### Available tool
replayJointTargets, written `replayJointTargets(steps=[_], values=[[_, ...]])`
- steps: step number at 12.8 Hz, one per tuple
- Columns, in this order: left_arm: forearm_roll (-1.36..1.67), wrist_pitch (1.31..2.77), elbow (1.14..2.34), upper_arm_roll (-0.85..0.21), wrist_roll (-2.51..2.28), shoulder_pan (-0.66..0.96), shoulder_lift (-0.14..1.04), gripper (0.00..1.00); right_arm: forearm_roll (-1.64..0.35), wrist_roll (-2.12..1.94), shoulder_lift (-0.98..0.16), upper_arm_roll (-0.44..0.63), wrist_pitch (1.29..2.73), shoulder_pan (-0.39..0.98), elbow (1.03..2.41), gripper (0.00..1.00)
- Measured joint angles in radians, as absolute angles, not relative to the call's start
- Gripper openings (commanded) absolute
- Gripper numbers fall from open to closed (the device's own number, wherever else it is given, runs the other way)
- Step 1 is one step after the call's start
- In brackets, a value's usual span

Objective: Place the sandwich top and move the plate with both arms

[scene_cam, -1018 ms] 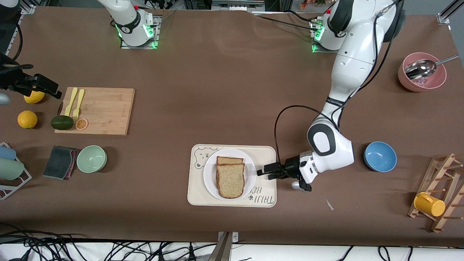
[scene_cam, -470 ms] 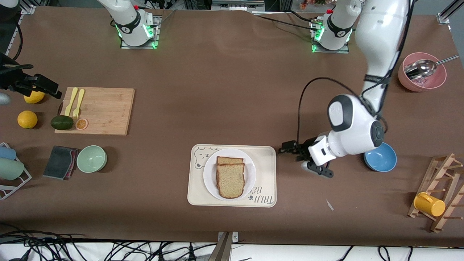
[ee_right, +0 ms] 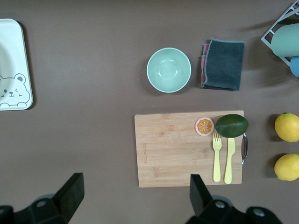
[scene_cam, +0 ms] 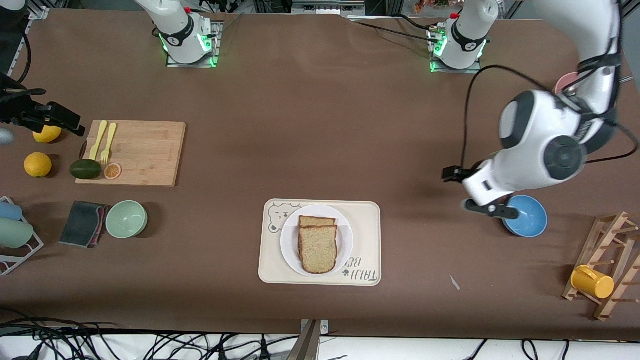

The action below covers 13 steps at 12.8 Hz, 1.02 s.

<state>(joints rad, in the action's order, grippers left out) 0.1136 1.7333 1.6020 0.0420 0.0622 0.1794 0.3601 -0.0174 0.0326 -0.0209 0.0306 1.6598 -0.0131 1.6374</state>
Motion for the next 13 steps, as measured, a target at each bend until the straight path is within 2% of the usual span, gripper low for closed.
replayJointTargets(steps=[4,9,10,11,13], values=[[0.113,1.570,1.587,0.047,0.099,0.052,0.219,0.98,-0.017,0.032,-0.021,0.030,1.679,-0.013,1.637,1.00],[0.043,1.527,1.584,0.043,0.098,0.006,0.060,0.95,-0.017,0.032,-0.021,0.030,1.679,-0.013,1.638,1.00],[0.028,1.526,1.584,0.040,0.098,0.006,0.040,0.89,-0.017,0.033,-0.021,0.030,1.679,-0.013,1.638,1.00],[0.023,1.523,1.586,0.040,0.098,0.006,0.023,0.86,-0.017,0.033,-0.021,0.030,1.679,-0.013,1.638,1.00],[0.021,1.515,1.596,0.040,0.098,0.005,-0.002,0.91,-0.017,0.032,-0.021,0.030,1.679,-0.013,1.638,1.00]])
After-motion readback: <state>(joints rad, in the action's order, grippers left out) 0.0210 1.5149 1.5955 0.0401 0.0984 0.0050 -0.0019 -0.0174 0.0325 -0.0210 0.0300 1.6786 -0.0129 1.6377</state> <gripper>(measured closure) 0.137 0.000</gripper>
